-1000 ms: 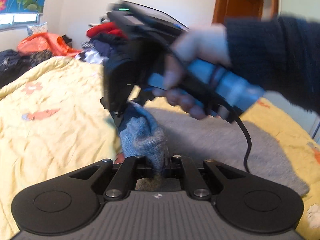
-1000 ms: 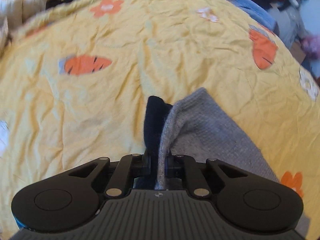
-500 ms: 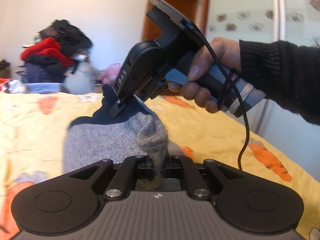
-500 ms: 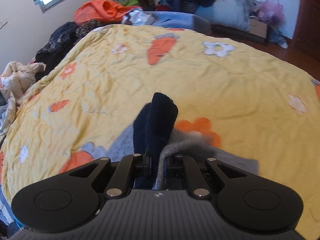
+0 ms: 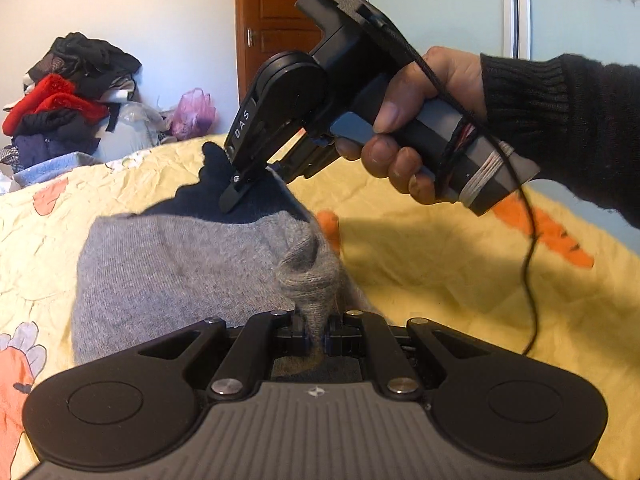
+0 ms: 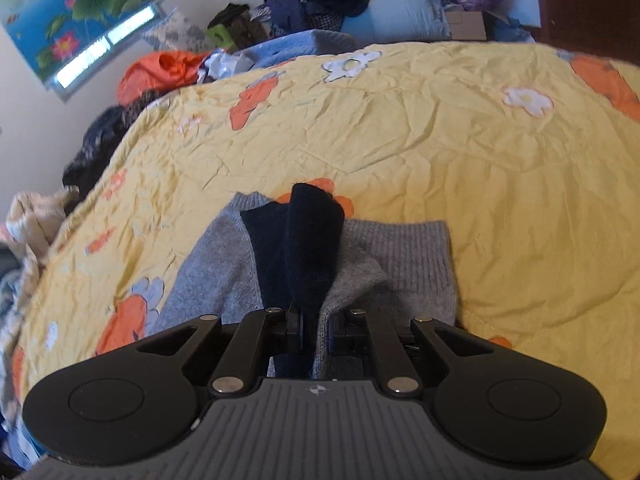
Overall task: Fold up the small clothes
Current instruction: 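Fold the held sweater side over the body with both tools and release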
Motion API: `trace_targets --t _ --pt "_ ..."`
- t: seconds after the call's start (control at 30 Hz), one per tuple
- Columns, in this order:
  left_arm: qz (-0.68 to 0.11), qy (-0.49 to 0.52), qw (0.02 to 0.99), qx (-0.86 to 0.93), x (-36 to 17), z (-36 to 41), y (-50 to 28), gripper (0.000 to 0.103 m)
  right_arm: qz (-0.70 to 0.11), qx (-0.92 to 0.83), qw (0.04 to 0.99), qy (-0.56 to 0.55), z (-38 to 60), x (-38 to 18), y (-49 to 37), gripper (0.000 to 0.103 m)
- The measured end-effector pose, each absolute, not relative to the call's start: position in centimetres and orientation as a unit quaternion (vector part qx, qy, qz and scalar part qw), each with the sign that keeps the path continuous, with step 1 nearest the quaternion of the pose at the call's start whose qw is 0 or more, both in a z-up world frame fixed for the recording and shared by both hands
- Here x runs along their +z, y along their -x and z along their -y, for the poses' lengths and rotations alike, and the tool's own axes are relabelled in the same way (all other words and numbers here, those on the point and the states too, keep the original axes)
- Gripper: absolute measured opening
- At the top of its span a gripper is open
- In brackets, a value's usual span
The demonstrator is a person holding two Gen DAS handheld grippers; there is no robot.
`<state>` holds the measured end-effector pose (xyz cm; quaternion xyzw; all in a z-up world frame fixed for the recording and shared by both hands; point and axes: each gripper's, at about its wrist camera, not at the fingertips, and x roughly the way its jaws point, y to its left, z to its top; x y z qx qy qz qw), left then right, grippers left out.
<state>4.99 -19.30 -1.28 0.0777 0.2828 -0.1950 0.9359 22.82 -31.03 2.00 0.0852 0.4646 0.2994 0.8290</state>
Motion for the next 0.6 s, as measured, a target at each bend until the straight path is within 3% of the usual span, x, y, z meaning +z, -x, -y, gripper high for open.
trace_targets --t 0.17,0.23,0.3,0.4,0.5,0.57,0.6 --pt "-0.298 -0.116 0.927 -0.195 -3.0 20.0 -5.1 0.007 -0.476 0.283 0.822 -0.133 32.9 -0.8 -22.7 0.019" --pt "-0.289 -0.131 0.929 -0.191 -3.2 20.0 -4.9 0.009 -0.486 0.274 0.812 -0.174 33.8 -1.5 -22.9 0.049" --pt "-0.282 -0.155 0.928 -0.186 -3.3 20.5 -4.6 0.010 -0.475 0.275 0.802 -0.234 35.4 -1.8 -23.2 0.060" --pt "-0.264 -0.199 0.926 -0.184 -3.7 21.7 -3.8 0.011 -0.457 0.273 0.793 -0.296 36.9 -1.8 -24.0 0.060" --pt "-0.258 -0.216 0.924 -0.181 -4.1 22.6 -3.4 0.011 -0.466 0.271 0.793 -0.283 36.2 -2.1 -24.5 0.059" --pt "-0.253 -0.228 0.923 -0.179 -4.1 23.0 -3.2 0.010 -0.478 0.270 0.798 -0.247 35.0 -2.4 -24.4 0.042" --pt "-0.248 -0.237 0.921 -0.184 -4.0 23.1 -3.0 0.010 -0.481 0.266 0.804 -0.228 34.5 -2.6 -24.2 0.016"
